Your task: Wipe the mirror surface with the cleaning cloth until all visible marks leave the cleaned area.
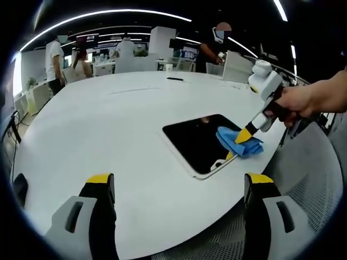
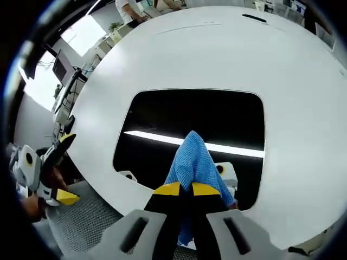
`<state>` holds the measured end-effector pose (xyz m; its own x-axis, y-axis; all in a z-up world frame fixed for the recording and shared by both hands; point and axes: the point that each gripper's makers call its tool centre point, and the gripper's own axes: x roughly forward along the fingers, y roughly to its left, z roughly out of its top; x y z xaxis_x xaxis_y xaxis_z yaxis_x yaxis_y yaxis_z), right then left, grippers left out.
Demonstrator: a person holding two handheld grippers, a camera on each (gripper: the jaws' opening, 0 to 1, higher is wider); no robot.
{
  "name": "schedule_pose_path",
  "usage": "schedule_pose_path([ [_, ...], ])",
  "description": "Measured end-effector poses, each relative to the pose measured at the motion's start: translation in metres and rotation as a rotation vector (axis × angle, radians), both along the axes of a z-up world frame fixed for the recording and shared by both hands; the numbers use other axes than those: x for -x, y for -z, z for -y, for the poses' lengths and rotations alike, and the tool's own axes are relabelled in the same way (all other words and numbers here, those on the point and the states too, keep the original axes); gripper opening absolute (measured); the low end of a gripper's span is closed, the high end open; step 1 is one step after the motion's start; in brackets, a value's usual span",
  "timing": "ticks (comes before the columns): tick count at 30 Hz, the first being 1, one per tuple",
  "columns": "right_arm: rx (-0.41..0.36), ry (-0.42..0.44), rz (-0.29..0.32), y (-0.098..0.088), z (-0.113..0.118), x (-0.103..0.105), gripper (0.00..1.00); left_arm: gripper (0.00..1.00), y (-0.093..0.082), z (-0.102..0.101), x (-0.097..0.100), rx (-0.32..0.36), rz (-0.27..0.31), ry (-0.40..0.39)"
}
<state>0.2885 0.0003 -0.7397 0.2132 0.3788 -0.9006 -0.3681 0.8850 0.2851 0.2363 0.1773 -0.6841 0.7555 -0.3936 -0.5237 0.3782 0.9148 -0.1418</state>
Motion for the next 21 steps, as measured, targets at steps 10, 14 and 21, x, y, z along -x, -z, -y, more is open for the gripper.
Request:
schedule_pose_path([
  [10,-0.007,-0.028,-0.010,-0.001,-0.030,0.005,0.00,0.99,0.004,-0.004,0.002,-0.003,-0.018,0.005],
  [14,-0.003,-0.056,-0.013,-0.002,-0.041,0.009,0.00,0.99,0.005,-0.006,0.002,-0.001,-0.020,0.004],
  [21,-0.018,-0.076,-0.010,-0.002,-0.058,0.013,0.00,0.99,0.004,-0.004,0.003,-0.004,-0.018,0.011],
])
